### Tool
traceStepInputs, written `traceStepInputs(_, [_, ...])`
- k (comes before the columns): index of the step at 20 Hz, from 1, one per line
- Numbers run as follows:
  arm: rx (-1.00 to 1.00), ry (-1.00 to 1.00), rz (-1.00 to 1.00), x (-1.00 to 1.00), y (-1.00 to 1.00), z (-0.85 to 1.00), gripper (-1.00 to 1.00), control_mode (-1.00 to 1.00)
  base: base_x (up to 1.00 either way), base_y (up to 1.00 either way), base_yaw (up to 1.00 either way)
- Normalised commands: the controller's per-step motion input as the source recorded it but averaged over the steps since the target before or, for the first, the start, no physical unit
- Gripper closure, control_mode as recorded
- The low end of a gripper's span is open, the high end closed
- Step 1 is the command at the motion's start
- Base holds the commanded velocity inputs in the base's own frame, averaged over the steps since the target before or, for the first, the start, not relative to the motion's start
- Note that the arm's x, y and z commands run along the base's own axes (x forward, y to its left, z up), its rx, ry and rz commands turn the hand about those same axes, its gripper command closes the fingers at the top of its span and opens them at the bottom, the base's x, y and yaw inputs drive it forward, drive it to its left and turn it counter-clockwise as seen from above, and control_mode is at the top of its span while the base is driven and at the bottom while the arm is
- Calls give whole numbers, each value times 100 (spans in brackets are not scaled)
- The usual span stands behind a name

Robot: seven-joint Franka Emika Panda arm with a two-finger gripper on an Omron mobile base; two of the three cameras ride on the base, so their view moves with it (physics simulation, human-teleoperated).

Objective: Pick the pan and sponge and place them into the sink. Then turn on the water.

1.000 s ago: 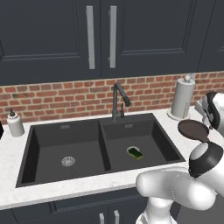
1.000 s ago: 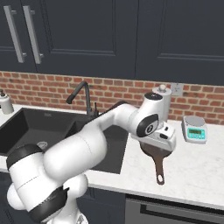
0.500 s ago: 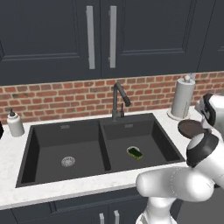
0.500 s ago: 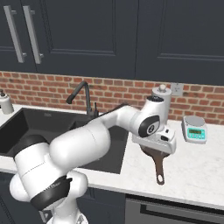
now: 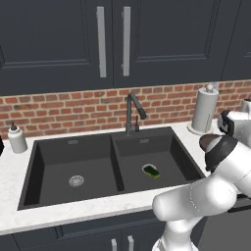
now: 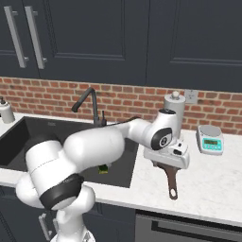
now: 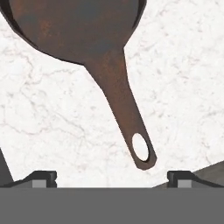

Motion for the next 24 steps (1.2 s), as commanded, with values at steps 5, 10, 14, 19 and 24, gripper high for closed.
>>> traceStepInputs(5, [1,6,3,17,-14,-21,-100,-100,0,0,0])
traceStepInputs(10, [2,8,5,13,-15,-21,-100,-100,0,0,0])
traceStepInputs(14, [4,9,9,7,-12,-12,-100,-100,0,0,0])
traceStepInputs(19, [7,8,12,9,-4,-9,-100,-100,0,0,0])
traceStepInputs(24, [9,4,14,10,0,-13,-100,-100,0,0,0])
